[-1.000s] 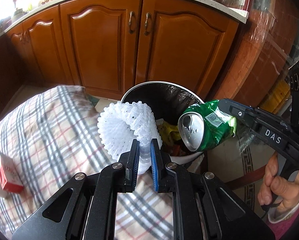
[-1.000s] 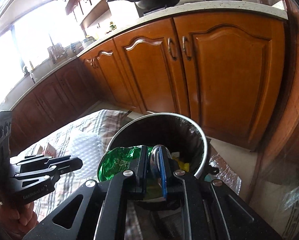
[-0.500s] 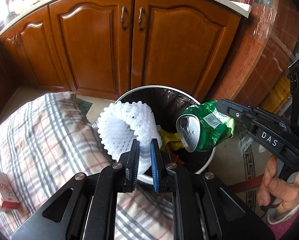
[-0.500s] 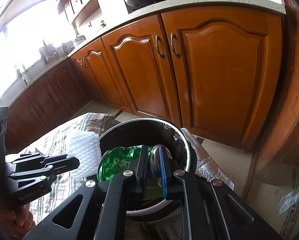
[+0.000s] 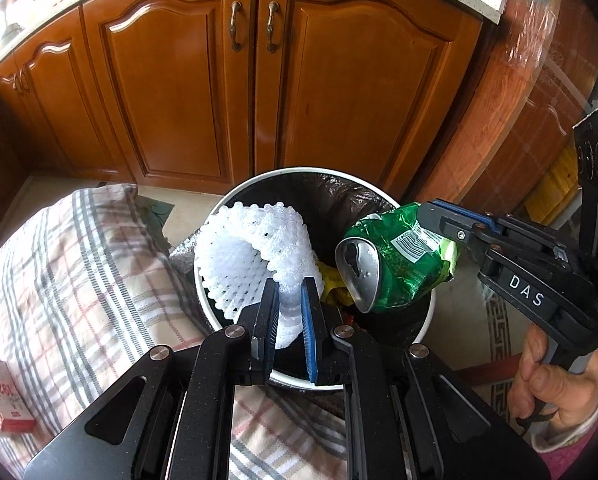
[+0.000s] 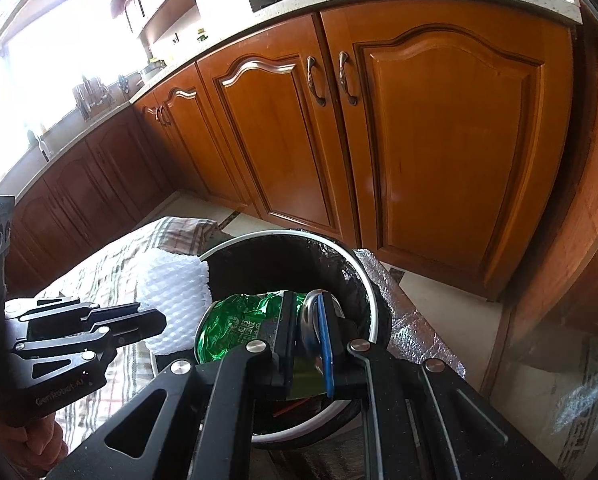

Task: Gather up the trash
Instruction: 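Carry both items over the bin and open both tools to drop them, then move both open tools back over the table toward the white block and red carton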

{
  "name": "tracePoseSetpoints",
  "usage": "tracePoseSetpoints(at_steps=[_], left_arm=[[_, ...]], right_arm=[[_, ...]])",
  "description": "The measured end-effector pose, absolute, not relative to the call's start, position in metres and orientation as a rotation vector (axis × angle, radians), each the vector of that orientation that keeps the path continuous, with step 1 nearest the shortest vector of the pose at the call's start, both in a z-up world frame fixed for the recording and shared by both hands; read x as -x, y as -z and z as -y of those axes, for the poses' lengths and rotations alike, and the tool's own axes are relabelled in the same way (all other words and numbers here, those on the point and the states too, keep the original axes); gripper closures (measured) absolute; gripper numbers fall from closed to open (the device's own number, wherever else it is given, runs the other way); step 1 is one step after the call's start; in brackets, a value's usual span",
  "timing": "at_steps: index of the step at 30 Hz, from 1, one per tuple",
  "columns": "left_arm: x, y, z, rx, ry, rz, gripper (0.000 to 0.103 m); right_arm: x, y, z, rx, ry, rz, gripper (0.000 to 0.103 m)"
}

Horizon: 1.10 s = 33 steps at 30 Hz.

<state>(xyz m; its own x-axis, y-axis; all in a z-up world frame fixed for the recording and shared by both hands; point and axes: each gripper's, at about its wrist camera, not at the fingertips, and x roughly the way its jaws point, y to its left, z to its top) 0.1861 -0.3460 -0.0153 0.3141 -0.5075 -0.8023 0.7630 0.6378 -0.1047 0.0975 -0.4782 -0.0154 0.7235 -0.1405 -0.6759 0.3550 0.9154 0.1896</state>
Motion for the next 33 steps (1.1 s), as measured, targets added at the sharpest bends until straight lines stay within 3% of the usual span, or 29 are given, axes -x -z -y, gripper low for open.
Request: tracePoseSetpoints(at_steps=[7,10,12,13,14,15,22,25,28,33], left_arm=[[-0.191,0.022,0.354,-0.329,0.854,-0.944,0.092],[-0.191,0.021,0.358,-0.325,0.861,-0.942,0.086],[-0.191,0.020,0.356,-0.323,0.851,-0.930,0.064],[-0.190,0.019,0.353,-0.320,0.847,-0.919,0.058],[-0.189,0.018,0.349,-0.313,0.838,-0.907,0.051],[-0.189,0.017,0.345,-0.305,0.837,-0.903,0.050],[-0.187,0.015,0.299,-0.171,0.812,-0.906,0.050],[-0.182,0.018,0.269,-0.120,0.776,-0.890,0.050],[-0.177,0.025,0.233,-0.072,0.716,-0.891,0.044],[-0.170,0.037,0.165,0.001,0.625,-0.904,0.044]], right_arm=[[-0.105,0.021,0.480,-0.309,0.283,-0.731,0.092],[-0.110,0.022,0.481,-0.294,0.286,-0.742,0.091],[-0.112,0.022,0.480,-0.277,0.288,-0.745,0.086],[-0.113,0.021,0.477,-0.255,0.293,-0.747,0.072],[-0.113,0.021,0.476,-0.245,0.302,-0.747,0.066],[-0.112,0.020,0.475,-0.245,0.303,-0.738,0.058],[-0.093,0.015,0.474,-0.325,0.287,-0.688,0.054],[-0.081,0.011,0.458,-0.328,0.259,-0.646,0.026],[-0.070,0.009,0.438,-0.347,0.223,-0.599,0.016],[-0.066,0.014,0.401,-0.385,0.135,-0.597,0.012]])
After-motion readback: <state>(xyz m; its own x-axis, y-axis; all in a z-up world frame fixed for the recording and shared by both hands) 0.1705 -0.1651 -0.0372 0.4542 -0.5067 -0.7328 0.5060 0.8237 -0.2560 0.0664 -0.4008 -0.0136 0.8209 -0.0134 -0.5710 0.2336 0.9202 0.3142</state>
